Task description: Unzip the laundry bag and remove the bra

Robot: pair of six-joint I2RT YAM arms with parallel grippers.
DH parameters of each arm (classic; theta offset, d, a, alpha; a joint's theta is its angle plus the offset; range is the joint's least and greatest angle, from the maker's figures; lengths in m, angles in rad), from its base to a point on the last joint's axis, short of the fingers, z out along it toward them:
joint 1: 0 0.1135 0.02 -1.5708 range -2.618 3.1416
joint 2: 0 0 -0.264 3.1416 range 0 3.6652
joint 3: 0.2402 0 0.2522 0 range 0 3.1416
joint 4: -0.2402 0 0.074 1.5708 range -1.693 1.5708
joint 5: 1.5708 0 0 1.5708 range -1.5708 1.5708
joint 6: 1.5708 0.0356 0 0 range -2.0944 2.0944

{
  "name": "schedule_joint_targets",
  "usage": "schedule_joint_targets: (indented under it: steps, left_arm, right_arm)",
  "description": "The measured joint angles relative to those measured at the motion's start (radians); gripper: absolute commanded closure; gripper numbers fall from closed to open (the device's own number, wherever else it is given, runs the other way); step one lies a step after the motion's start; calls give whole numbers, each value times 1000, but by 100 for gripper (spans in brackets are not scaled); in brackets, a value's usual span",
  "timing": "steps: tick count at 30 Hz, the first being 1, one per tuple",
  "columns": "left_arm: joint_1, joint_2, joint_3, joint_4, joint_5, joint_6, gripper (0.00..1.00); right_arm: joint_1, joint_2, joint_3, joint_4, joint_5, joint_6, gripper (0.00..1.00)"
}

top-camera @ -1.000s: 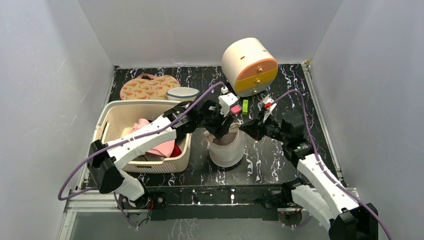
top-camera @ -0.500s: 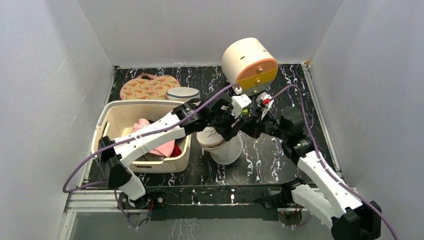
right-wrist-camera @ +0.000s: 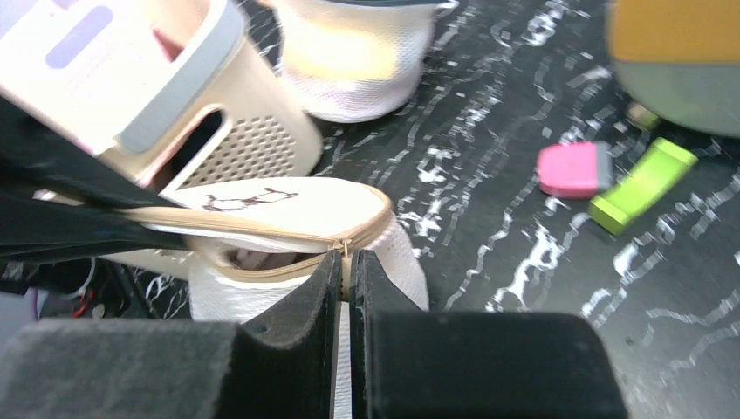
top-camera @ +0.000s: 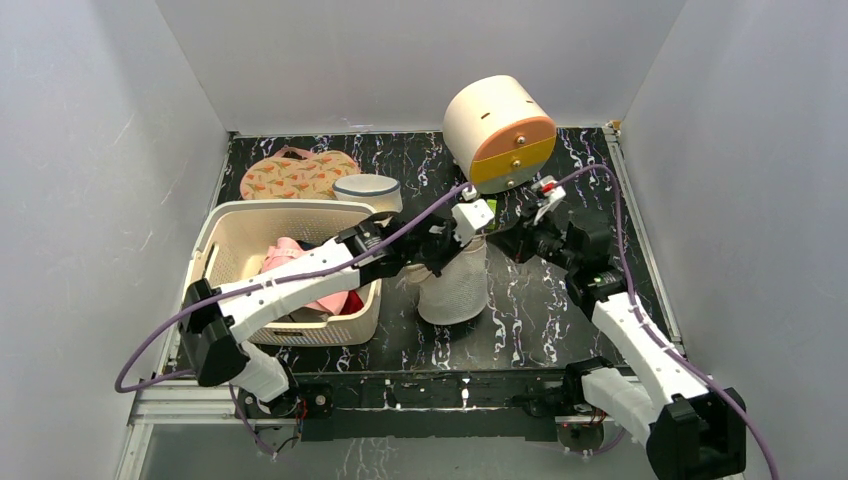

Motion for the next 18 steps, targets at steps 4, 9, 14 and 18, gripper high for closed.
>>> schedule_joint_targets:
  steps: [4,9,14,18]
  left_arm:
    - [0,-64,-113,152,11,43,100]
    - [0,-103,-222,274,26,72,94]
    - [-1,-107,-226,269,19,55,62]
    - [-1,-112,-225,216,27,11,40]
  right_arm:
    - [-135,41,-59,97,-63,76,100]
    - [-170,48,-106,177,-137,87,100]
    - [-173,-22,-108,185,-100,-4,100]
    - [-103,-60,-108,185,-42,-51,100]
